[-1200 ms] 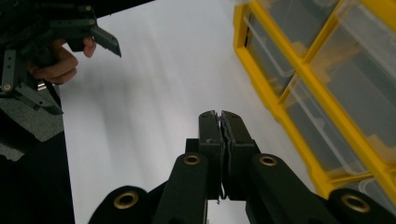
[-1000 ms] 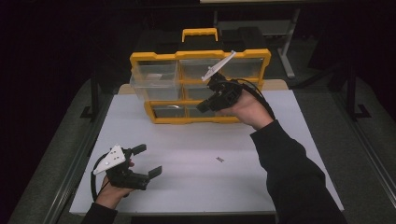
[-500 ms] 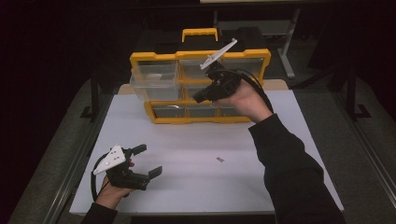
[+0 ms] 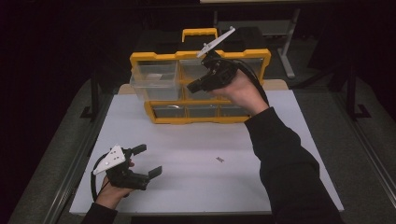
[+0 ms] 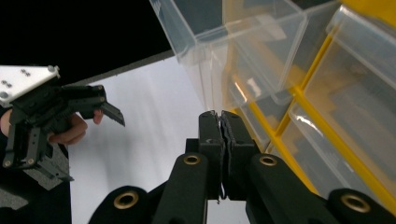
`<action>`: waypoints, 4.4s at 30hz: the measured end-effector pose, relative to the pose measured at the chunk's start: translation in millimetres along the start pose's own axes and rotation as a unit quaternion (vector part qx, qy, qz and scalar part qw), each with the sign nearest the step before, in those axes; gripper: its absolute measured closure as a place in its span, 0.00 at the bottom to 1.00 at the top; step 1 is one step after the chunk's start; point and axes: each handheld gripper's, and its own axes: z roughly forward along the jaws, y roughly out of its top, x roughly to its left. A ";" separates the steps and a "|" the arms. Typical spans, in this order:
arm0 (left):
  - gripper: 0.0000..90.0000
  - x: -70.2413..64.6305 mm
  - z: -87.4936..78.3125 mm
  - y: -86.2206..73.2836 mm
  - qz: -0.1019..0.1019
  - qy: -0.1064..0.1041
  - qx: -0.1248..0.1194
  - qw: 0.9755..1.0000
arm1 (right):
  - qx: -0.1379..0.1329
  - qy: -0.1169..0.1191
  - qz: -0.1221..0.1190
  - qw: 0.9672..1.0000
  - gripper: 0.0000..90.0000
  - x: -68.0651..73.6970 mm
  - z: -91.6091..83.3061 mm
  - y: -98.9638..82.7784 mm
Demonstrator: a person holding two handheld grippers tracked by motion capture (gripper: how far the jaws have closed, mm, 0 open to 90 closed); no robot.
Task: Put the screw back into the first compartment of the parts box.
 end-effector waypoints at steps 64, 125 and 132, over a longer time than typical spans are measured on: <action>0.00 -1.3 -0.7 0.5 0.005 -0.007 0.009 1.000 | -0.040 -0.023 0.018 0.999 0.66 7.6 21.6 58.3; 0.00 0.3 -0.1 -0.1 0.004 -0.010 0.001 1.000 | -0.039 -0.044 0.001 0.998 0.16 21.4 10.6 -49.7; 0.00 -0.1 -0.5 -0.2 0.001 -0.008 0.004 1.000 | -0.040 -0.050 -0.003 0.998 0.16 22.2 12.8 -61.4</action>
